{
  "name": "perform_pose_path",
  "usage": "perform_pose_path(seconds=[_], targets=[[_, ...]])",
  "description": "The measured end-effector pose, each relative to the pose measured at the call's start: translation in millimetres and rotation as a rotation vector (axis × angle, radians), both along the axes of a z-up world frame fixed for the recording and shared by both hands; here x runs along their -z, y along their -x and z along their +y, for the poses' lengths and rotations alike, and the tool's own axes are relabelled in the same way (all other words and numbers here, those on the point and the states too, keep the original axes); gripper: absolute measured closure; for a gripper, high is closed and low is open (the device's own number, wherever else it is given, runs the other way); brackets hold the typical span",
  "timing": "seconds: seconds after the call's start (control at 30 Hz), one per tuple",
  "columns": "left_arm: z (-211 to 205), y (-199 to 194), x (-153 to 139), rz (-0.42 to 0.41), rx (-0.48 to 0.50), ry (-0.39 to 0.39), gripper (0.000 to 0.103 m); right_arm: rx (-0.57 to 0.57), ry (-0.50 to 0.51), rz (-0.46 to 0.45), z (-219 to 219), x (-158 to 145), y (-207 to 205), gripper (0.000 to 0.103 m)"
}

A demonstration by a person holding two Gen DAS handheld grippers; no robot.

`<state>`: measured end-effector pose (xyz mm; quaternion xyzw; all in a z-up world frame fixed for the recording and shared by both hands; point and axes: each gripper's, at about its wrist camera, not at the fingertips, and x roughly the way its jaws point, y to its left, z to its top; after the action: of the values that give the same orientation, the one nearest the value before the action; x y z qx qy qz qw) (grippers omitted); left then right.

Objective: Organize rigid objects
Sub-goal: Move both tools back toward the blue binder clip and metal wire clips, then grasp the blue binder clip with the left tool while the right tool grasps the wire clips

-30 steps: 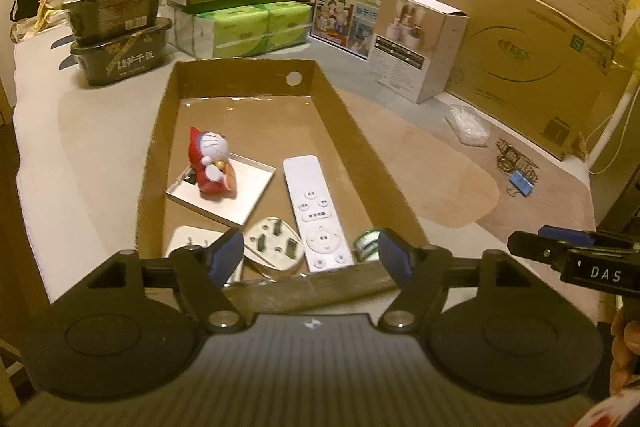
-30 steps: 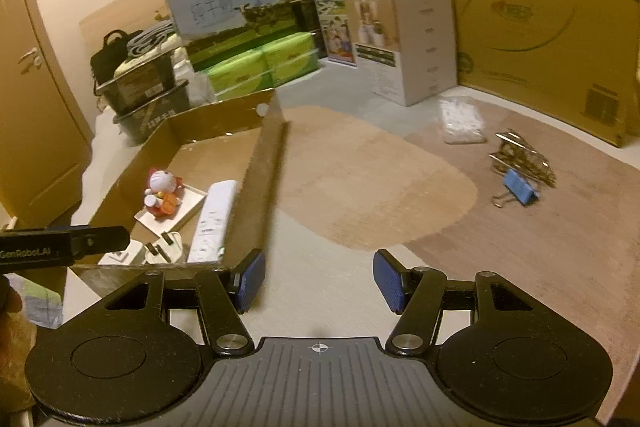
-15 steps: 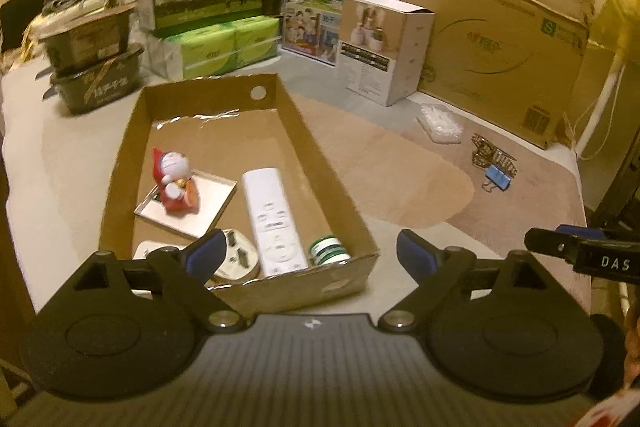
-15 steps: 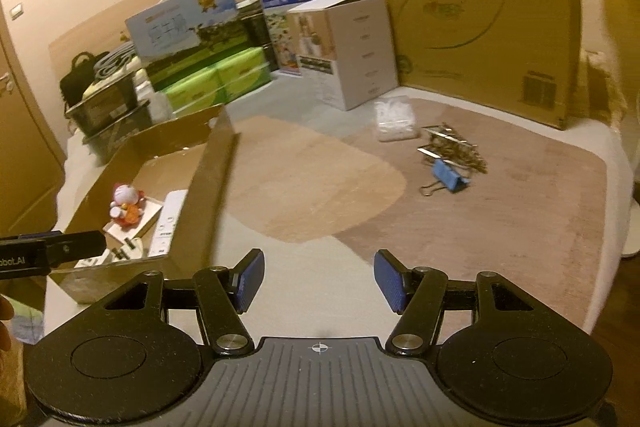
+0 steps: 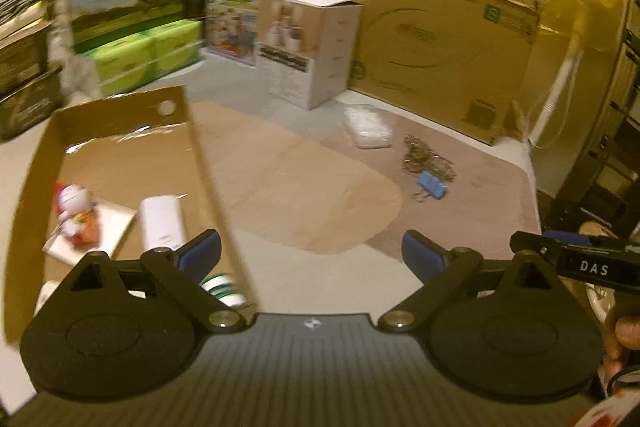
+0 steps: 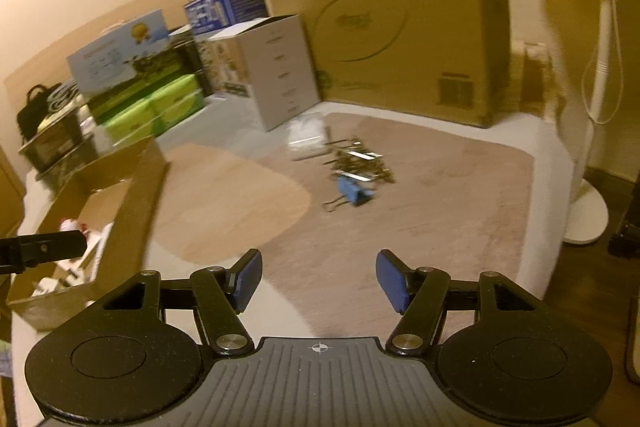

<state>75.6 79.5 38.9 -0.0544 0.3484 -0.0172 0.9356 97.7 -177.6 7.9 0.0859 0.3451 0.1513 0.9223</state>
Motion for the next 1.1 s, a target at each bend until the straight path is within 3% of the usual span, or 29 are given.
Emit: perform_pose_path(seconds=[0.27,0.53,0.77,0.9,1.1], targets=[[-42.1,-39.4,7.1,-0.010,0.141,-0.044,0.007,0.025,0.031,0.018,-34.9,7.0,-23.8,0.039],[-70.1,-76.3,25.9,-0.002,0.241,-0.050,0.009,-0.024,0.071,0.021,-50.5,17.7,-59.2,0.039],[-89.7,-110.2,49.4,0.029,0.287,-0.071,0.019,-0.099,0.094,0.018,-57.8,30.4,-94.4,0.039],[-102.1,-130.2,63.1,0.043,0.322,-0.082,0.020,-0.130,0.103,0.038,-60.9,42.4,-115.5,0.039],[-124.8,-160.4,82.0,0.032,0.414,-0.122,0.032,-0.185,0.118,0.051,-61.7,58.8,-140.1,0.039]])
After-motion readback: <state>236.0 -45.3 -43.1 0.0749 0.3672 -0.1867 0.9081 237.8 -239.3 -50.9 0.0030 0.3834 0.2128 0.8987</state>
